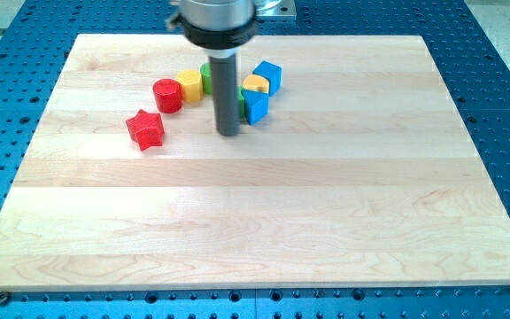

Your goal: Push the red star diagonally to the green star

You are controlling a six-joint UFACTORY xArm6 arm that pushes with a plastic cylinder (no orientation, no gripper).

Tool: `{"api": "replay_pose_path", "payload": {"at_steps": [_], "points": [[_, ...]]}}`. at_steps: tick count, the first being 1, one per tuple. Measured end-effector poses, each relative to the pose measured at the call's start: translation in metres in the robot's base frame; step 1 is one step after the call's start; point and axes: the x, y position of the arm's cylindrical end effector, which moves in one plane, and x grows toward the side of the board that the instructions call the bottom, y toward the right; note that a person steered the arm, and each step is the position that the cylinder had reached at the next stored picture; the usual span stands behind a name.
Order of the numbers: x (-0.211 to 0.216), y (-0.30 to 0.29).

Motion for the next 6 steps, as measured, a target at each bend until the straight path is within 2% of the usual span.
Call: {"api": "replay_pose_path", "payload": {"at_steps": [1,2,3,5,6], "points": [[-0.020,0.008],[-0.024,-0.014],[-0.025,-0.034],[-0.023,-0.025],[-0.003,-0.039]]}}
